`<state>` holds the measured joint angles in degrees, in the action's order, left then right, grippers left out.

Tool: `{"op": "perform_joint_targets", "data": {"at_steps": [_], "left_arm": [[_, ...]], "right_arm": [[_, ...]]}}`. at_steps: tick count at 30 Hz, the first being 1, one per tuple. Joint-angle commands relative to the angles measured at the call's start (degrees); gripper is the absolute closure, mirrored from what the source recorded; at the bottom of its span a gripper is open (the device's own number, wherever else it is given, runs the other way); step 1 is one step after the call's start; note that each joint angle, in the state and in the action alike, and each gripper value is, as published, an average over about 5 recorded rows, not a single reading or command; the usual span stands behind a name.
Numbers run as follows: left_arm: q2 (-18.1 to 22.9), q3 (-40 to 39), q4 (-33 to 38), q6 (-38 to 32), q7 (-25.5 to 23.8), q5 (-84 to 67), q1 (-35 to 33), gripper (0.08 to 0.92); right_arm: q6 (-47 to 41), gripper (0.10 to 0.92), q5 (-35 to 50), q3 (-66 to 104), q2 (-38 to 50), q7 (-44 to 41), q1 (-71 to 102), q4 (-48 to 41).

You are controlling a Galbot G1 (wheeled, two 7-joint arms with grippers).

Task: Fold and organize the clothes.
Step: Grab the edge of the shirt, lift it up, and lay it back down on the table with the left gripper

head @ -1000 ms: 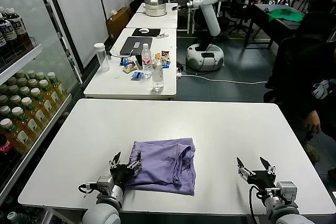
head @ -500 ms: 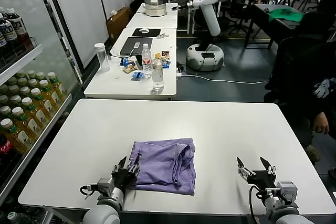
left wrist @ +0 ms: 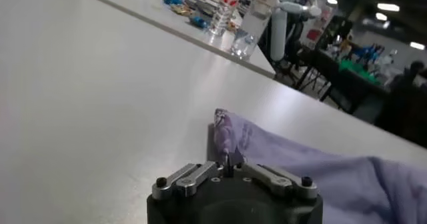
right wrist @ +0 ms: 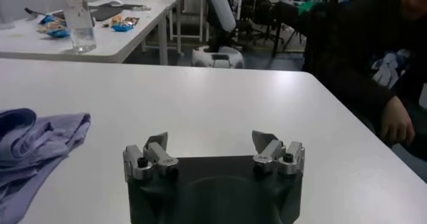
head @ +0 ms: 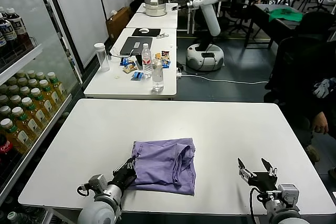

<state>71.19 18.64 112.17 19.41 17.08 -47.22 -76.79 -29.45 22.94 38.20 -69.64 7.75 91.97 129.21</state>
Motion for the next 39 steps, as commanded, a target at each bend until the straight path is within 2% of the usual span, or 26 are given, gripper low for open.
{"op": "perform_joint_targets", "data": {"at_steps": [1, 8, 16, 22, 26, 30, 36, 39], "left_arm": [[0.6, 6.4, 1.4, -0.2, -0.4, -20.2, 0.0, 0.899], [-2.1, 17.0, 2.6, 1.5, -0.1, -30.9, 0.1, 0.902], [-10.5, 32.5, 1.3, 5.4, -0.3, -38.2, 0.5, 0.902], [-15.7, 36.0, 5.1, 7.6, -0.2, -39.0, 1.2, 0.902], [-14.6, 29.2, 12.4, 7.4, 1.1, -36.6, 2.4, 0.902], [-10.0, 16.4, 16.9, 6.5, 2.2, -28.8, 5.2, 0.902], [0.1, -4.4, 12.1, 6.2, 2.7, -14.6, 11.9, 0.902], [4.6, -11.5, 8.2, 6.3, 3.3, -9.9, 14.9, 0.902]], "right_arm": [[0.0, 0.203, 0.0, 0.2, -0.2, 0.0, 0.3, 0.3], [0.1, 0.203, 0.0, 0.3, -0.5, 0.1, 0.3, 0.4], [0.2, 0.203, 0.2, 0.0, -0.6, 0.1, -0.4, -0.3], [0.2, 0.203, 0.1, -0.8, -0.8, 0.1, -1.2, -0.8], [0.2, 0.203, 0.1, -1.0, -1.0, 0.1, -1.3, -0.7], [0.3, 0.203, 0.2, -0.5, -0.8, 0.0, -0.8, -0.2], [0.3, 0.203, 0.3, 0.2, -0.7, 0.0, -0.4, 0.5], [0.3, 0.203, 0.9, 1.0, -0.2, 0.0, -0.2, 0.9]]}}
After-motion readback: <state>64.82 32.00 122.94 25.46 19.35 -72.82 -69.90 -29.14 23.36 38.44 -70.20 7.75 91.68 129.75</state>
